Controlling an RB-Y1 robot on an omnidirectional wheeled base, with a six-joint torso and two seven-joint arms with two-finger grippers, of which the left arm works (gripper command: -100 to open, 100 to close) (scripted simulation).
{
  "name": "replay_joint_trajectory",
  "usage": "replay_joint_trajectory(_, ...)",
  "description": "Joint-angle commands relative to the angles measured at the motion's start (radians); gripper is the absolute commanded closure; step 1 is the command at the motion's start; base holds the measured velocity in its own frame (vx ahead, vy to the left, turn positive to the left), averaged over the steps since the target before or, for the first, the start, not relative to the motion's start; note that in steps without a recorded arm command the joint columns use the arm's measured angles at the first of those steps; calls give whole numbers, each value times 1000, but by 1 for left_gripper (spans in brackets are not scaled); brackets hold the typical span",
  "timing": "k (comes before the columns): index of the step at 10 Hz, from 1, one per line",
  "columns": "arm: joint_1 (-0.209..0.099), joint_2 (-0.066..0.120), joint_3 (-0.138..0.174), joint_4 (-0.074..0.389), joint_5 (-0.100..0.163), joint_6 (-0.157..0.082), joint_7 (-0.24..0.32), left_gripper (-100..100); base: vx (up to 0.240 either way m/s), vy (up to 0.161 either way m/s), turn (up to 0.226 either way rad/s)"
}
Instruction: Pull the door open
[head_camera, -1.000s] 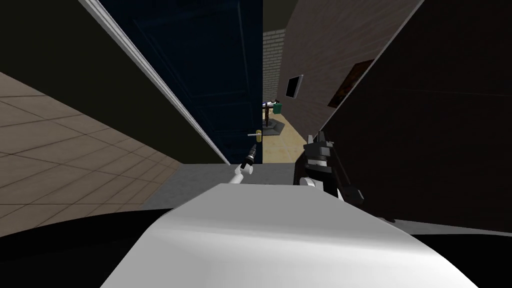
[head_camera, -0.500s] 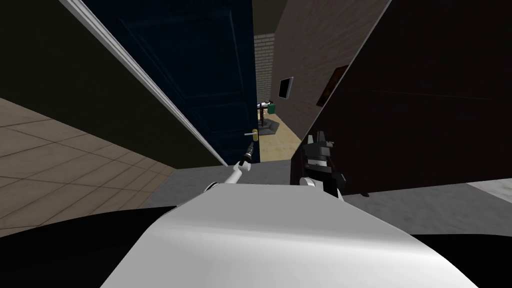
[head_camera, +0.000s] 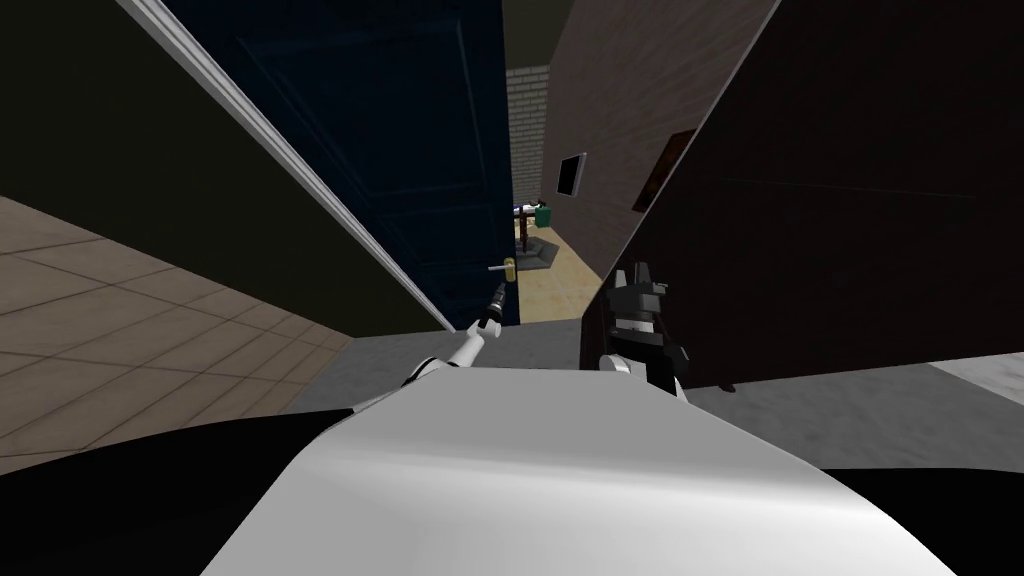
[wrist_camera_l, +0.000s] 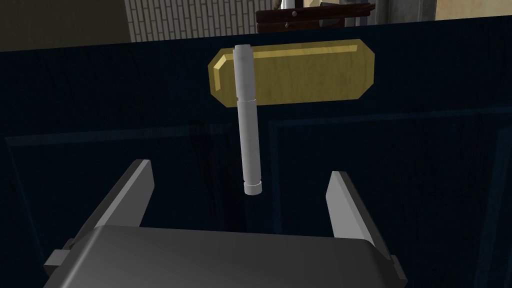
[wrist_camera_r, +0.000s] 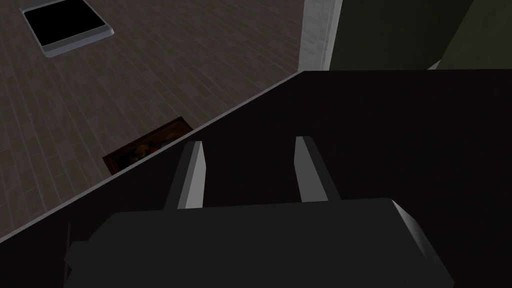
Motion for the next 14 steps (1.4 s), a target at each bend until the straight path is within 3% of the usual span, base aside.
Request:
replay_joint_trajectory(1,-25,-5,16,34,-5,-10,10,-100,-2,-13,35)
replay_joint_trajectory(7,-103,-38,71,139,-24,-39,42,-100,42,-23,106)
replay_joint_trajectory(10,-146,-68,101,197,-35,-55,59,-100,166,-75,264)
replay_joint_trajectory(14,-173,-95,121,235,-42,-66,70,-100,207,-96,176)
